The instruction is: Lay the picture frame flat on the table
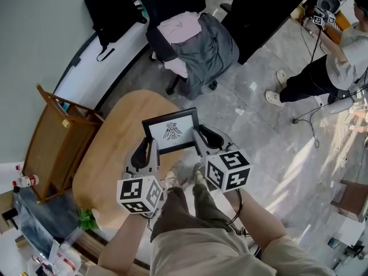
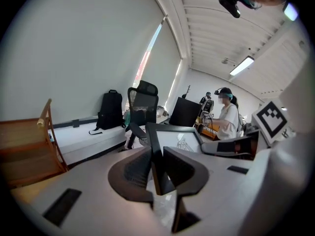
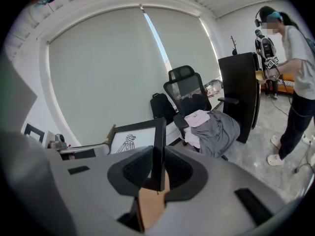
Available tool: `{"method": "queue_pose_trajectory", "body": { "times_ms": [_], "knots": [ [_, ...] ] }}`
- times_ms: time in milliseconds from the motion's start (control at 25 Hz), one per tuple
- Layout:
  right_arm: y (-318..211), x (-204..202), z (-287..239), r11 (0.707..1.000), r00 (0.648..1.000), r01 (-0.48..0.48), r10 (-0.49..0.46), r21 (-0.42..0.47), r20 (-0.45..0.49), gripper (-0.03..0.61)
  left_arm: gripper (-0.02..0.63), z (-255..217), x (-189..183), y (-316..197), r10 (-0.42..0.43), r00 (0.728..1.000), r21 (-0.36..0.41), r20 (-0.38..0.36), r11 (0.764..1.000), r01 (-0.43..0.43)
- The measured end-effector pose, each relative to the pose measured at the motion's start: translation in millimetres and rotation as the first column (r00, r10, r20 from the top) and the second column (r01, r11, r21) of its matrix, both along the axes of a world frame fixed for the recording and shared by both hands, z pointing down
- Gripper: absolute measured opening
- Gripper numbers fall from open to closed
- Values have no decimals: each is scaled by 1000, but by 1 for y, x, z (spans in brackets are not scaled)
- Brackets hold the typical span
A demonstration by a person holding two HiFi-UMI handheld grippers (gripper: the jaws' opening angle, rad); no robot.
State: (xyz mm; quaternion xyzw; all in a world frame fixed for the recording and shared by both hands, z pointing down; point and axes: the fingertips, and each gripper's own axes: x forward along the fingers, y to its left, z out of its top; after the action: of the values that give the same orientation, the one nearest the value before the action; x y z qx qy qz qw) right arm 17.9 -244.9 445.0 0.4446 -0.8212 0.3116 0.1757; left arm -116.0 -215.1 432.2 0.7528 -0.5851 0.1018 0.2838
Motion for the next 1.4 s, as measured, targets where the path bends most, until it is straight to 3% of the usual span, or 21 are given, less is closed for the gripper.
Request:
{"method": "queue_pose_trajectory", "body": {
  "times_ms": [360, 680, 880, 1120, 1400],
  "knots": [
    [-5, -5, 112, 989, 1000, 27, -29, -142, -13, 55, 71, 105, -7, -9, -30, 998, -102, -60, 995, 23],
    [-2, -16, 218, 973, 999, 18, -26, -232, -35, 54, 71, 210, -18, -5, -57, 988, -178, -145, 983, 30],
    [-5, -19, 285, 960, 998, 22, -38, -281, -54, 54, 72, 275, -21, -5, -54, 985, -229, -162, 973, 16],
    [14, -21, 357, 937, 992, 48, -85, -347, -93, 54, 72, 348, -21, 11, -37, 988, -313, -151, 950, -12],
    [30, -17, 424, 912, 988, 42, -98, -409, -118, 55, 72, 426, -17, 29, -73, 986, -436, -148, 900, 1]
  ]
}}
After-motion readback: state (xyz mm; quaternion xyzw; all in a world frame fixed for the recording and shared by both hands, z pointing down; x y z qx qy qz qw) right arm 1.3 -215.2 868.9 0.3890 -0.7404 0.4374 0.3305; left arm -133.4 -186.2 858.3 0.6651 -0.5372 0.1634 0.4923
